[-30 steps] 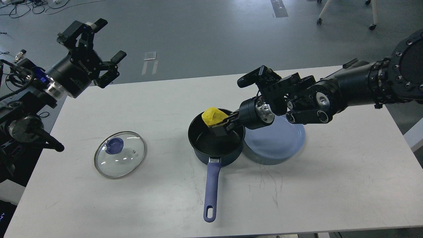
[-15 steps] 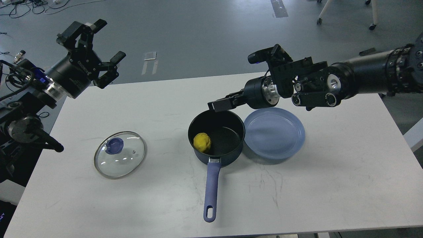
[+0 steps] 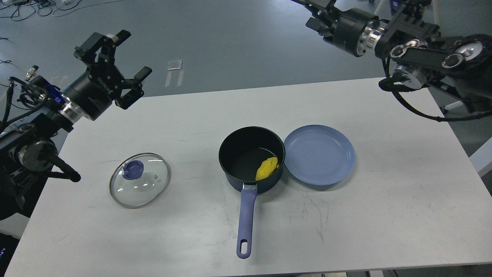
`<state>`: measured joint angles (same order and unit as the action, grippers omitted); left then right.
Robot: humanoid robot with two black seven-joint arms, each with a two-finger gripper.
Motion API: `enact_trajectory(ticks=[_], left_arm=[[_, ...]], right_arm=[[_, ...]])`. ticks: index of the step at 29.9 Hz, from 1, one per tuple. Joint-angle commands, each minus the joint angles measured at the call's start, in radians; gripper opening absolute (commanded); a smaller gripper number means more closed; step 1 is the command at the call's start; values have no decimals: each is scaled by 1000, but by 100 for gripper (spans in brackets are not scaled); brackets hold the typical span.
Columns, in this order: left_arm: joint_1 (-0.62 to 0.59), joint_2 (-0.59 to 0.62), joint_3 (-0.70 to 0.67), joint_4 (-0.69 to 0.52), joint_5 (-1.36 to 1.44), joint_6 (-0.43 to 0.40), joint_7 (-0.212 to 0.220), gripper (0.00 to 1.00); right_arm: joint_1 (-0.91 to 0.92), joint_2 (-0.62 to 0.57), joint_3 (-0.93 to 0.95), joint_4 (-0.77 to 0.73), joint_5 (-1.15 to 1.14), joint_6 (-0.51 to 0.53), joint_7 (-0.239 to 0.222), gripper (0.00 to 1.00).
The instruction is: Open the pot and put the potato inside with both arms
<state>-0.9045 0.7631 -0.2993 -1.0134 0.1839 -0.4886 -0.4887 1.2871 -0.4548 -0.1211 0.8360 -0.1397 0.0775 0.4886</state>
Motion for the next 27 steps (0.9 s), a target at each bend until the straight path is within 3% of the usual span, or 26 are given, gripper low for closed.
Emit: enact_trajectory(ticks=[1, 8, 11, 20, 27], left_arm=[[21, -25, -9, 18, -7, 0, 0, 98], [79, -137, -86, 140, -9, 0, 0, 98], [87, -178, -96, 188, -9, 0, 0, 98], [121, -297, -99, 311, -11, 0, 0, 98], [122, -301, -100, 315, -9, 0, 0, 98]], right_arm=[[-127, -33, 118, -41, 78, 114, 0, 99], [-337, -21, 236, -115, 137, 350, 0, 100], [-367, -6, 268, -150, 141, 390, 0, 100], [-400, 5, 296, -158, 144, 403, 0, 100], [-400, 7, 302, -156, 143, 401, 0, 100]])
